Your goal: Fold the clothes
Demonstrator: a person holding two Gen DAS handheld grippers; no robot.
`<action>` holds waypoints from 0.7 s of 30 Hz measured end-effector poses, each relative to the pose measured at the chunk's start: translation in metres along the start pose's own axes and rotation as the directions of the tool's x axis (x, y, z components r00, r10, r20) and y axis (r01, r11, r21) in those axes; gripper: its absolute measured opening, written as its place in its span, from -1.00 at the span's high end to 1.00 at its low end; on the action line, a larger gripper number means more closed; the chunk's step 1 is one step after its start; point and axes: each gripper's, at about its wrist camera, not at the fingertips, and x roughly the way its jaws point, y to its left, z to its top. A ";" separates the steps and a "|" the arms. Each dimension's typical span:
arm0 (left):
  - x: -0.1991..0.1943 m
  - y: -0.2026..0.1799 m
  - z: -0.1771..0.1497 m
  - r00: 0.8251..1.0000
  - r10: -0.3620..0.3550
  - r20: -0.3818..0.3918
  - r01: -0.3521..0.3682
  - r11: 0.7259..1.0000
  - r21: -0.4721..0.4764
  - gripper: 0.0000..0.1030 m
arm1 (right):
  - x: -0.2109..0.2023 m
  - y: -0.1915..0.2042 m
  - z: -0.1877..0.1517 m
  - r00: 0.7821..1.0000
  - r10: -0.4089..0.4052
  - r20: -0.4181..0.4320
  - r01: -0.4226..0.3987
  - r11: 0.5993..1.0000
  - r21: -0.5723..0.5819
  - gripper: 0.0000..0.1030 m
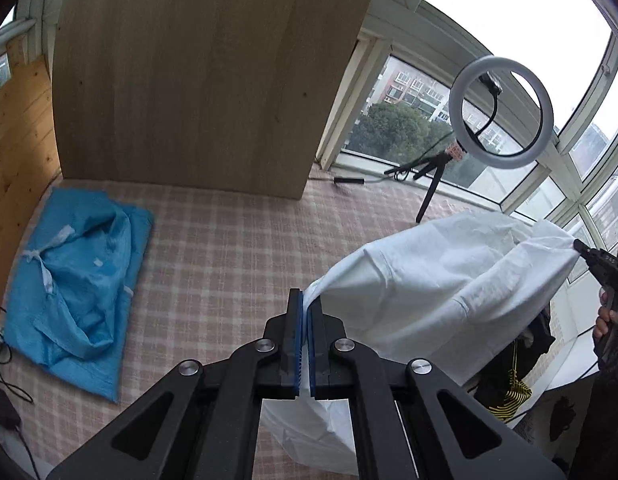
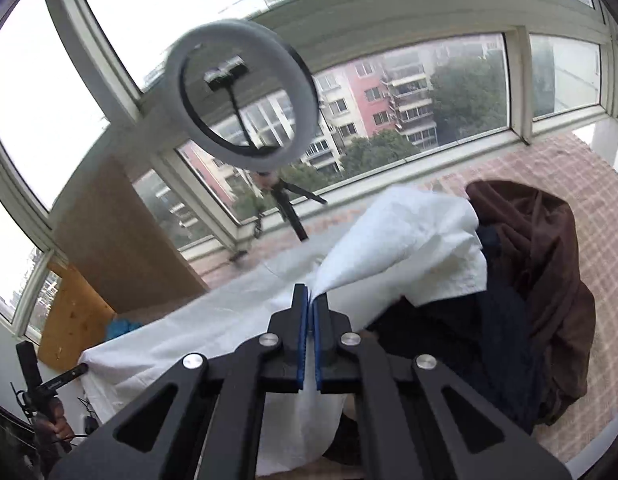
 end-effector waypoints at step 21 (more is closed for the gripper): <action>-0.015 0.244 -0.090 0.956 0.243 -0.167 -0.269 0.950 -0.157 0.80 | 0.061 0.145 -0.291 0.743 -0.011 -0.669 -0.023 0.999 -0.041 0.88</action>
